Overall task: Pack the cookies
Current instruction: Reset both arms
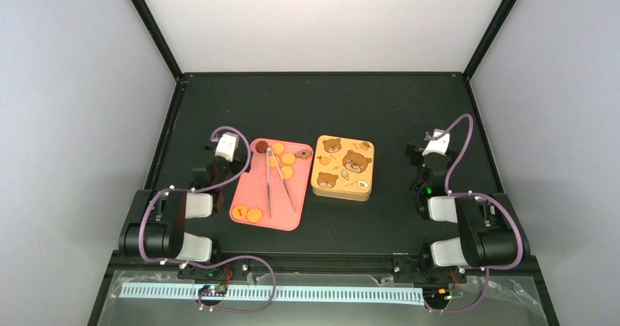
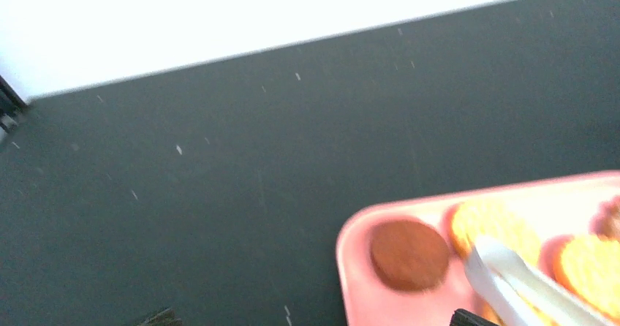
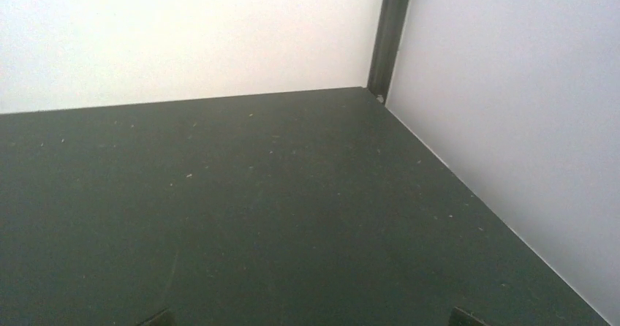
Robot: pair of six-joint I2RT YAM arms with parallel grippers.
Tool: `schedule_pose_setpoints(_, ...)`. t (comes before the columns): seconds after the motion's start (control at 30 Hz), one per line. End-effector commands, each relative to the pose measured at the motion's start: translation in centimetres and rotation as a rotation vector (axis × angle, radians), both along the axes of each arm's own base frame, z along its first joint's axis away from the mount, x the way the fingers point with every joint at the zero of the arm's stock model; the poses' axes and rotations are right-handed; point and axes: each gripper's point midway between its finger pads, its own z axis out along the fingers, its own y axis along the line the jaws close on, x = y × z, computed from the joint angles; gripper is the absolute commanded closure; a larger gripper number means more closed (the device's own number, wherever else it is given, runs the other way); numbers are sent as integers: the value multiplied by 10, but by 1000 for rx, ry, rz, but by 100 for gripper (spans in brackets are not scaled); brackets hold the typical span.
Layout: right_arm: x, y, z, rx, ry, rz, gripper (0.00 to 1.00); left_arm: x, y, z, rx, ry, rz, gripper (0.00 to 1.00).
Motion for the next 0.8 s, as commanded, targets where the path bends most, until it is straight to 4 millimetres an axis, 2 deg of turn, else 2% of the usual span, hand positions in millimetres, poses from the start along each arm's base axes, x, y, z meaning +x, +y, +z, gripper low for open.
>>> schedule_pose_setpoints(0.0, 19, 11, 18, 30, -67, 130, 0, 24, 11, 53, -18, -177, 58, 1)
schedule_pose_setpoints(0.13, 21, 10, 16, 42, -58, 158, 0, 25, 13, 50, -27, -135, 71, 1)
schedule_pose_setpoints(0.77, 21, 11, 18, 42, -67, 160, 0, 25, 13, 51, -25, -144, 69, 1)
